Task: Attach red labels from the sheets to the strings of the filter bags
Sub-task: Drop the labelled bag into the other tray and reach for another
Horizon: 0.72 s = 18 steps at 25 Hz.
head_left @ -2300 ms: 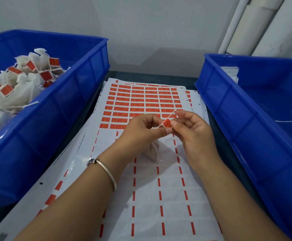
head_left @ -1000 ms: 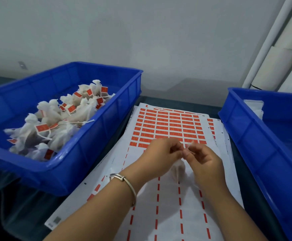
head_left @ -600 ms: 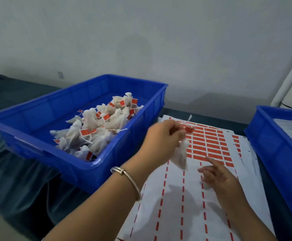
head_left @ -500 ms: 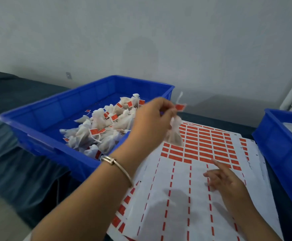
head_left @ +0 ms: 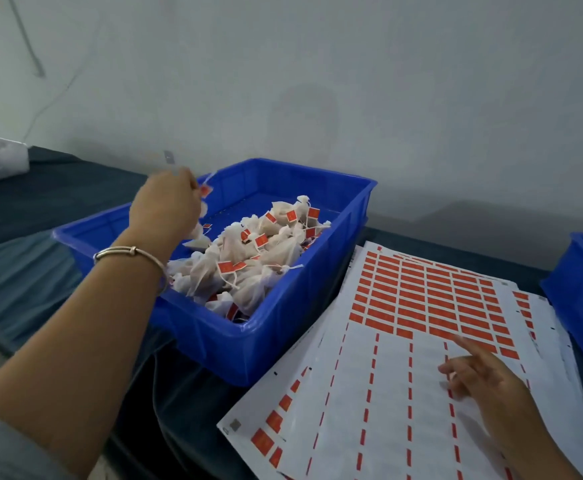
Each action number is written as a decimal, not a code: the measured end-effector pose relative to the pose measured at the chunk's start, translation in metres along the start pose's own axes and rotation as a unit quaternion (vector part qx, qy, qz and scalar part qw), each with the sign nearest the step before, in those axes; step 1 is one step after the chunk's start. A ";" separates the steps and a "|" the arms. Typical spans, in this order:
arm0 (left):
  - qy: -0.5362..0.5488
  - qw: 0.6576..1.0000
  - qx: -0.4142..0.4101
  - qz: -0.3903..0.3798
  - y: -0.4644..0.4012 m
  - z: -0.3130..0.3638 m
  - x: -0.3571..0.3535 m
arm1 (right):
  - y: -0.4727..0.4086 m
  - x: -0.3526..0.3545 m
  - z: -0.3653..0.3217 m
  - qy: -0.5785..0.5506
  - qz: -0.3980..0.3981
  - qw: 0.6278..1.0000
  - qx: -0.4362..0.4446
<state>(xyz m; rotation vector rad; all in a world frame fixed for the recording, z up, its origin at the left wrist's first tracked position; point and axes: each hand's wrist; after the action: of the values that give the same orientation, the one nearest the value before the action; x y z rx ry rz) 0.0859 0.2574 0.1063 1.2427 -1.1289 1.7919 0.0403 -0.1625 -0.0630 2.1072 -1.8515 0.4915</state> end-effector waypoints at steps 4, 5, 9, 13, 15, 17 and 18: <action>-0.001 0.985 -0.003 -0.173 -0.002 -0.002 -0.042 | 0.001 -0.001 -0.001 0.009 0.001 1.000 -0.012; -0.010 0.981 -0.013 -0.194 -0.001 0.002 -0.045 | 0.001 -0.001 -0.002 0.010 0.000 1.000 -0.015; 0.037 0.986 -0.067 -0.146 0.006 0.029 -0.028 | 0.006 -0.003 -0.005 0.038 -0.004 0.999 -0.018; 0.136 0.975 -0.163 -0.070 0.042 0.090 0.004 | 0.012 -0.010 -0.011 0.110 -0.048 0.992 -0.023; 0.138 0.959 -0.218 -0.114 0.068 0.130 0.000 | 0.010 -0.011 -0.013 0.153 -0.061 0.986 -0.037; 0.122 0.934 -0.268 -0.204 0.096 0.171 -0.025 | 0.007 -0.007 -0.024 0.195 -0.081 0.976 -0.060; 0.112 0.917 -0.287 -0.254 0.109 0.190 -0.041 | 0.006 -0.002 -0.032 0.214 -0.091 0.971 -0.061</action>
<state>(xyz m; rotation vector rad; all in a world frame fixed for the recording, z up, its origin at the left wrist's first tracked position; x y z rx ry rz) 0.0725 0.0376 0.0699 0.8434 -0.9815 1.0686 0.0322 -0.1476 -0.0349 1.8828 -1.3971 0.7037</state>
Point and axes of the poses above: each hand's wrist, its own y-axis away from the middle knuckle, its own x-axis out of the back of the hand, z = x × y, and after that the axes turned 11 degrees about -z, right-handed
